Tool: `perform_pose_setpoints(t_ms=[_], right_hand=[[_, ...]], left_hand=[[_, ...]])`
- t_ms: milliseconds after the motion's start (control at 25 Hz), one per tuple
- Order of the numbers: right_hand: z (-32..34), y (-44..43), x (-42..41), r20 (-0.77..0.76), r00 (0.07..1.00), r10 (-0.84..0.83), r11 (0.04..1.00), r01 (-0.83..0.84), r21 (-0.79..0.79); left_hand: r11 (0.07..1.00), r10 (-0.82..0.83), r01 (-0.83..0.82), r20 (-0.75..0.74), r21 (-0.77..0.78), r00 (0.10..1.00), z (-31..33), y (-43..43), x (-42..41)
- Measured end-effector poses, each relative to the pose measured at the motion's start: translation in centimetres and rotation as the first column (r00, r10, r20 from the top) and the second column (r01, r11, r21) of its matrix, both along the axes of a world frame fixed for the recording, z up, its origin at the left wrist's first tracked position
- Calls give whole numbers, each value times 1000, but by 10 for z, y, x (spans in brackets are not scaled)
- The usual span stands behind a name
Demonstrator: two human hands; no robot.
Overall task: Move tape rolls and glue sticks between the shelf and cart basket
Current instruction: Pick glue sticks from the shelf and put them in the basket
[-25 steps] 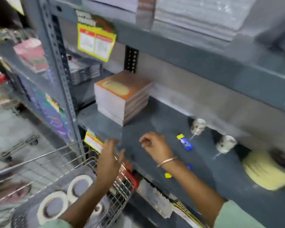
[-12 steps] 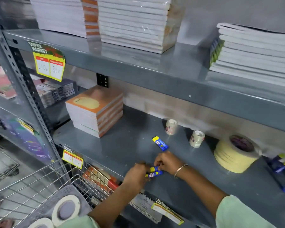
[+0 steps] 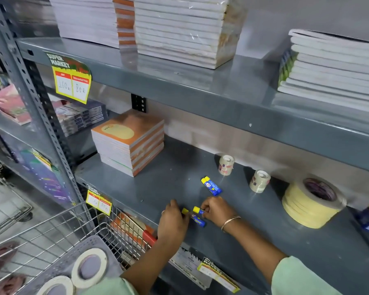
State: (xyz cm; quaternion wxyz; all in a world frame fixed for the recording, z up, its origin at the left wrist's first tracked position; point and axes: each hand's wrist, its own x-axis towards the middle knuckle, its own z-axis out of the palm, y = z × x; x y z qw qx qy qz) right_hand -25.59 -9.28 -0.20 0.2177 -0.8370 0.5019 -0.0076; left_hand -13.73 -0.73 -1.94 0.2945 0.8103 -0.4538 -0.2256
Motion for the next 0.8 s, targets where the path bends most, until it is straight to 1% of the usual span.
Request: perform_pose_setpoints(t_ms=[160,320,480,560,640,720,800], right_hand=[[-2,-1,6,94,985,-146,989,146,8],[3,-8,9,133,956,-260,965,263,-3],[12,-14,15,216,914,-344,939,336,71],[20,-15,30,290,899,-329,944,311,108],[27,-12,60,359,890,-282,959,251,129],[33,-3,102,413,886,-209,977,168,134],[32,15,156,459,880,-124,987,62,146]], left_hand=[[996,45,-41,-49,78,998,6,-13,-9],[991,59,-50,-70,124,996,9,-34,-16],[990,76,-63,-104,124,992,7,-37,-5],[992,113,-104,-151,71,982,12,-32,16],[978,198,-207,-202,-25,959,23,-19,48],[941,296,-325,-231,-98,927,34,0,85],[884,412,-453,-266,-116,871,37,29,129]])
